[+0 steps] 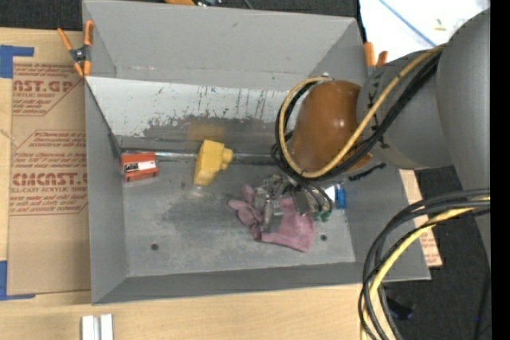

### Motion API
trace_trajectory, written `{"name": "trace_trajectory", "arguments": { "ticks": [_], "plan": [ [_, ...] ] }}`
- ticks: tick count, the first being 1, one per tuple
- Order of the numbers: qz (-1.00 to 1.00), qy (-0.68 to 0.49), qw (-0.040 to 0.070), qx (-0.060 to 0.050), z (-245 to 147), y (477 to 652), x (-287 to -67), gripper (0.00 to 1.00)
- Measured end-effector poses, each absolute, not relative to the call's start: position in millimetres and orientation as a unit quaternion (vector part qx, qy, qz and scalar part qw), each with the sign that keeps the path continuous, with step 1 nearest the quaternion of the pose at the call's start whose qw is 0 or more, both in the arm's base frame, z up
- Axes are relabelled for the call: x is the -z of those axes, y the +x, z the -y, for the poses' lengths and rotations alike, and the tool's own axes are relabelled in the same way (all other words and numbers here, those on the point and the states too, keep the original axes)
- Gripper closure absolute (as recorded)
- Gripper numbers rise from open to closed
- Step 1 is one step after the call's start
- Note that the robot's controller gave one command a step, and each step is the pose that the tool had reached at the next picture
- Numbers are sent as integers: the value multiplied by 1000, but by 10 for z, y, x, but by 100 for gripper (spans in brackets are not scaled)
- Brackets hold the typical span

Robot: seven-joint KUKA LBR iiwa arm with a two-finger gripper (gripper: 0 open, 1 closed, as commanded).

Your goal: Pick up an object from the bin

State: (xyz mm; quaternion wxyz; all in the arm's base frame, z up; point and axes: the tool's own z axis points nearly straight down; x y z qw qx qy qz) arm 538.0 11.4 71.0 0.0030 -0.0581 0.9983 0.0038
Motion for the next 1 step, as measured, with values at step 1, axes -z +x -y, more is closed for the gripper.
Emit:
{"name": "trace_trajectory", "arguments": {
  "ticks": [1],
  "plan": [
    [-998,-58,3,-4,-114,5380,-711,100]
  ]
}}
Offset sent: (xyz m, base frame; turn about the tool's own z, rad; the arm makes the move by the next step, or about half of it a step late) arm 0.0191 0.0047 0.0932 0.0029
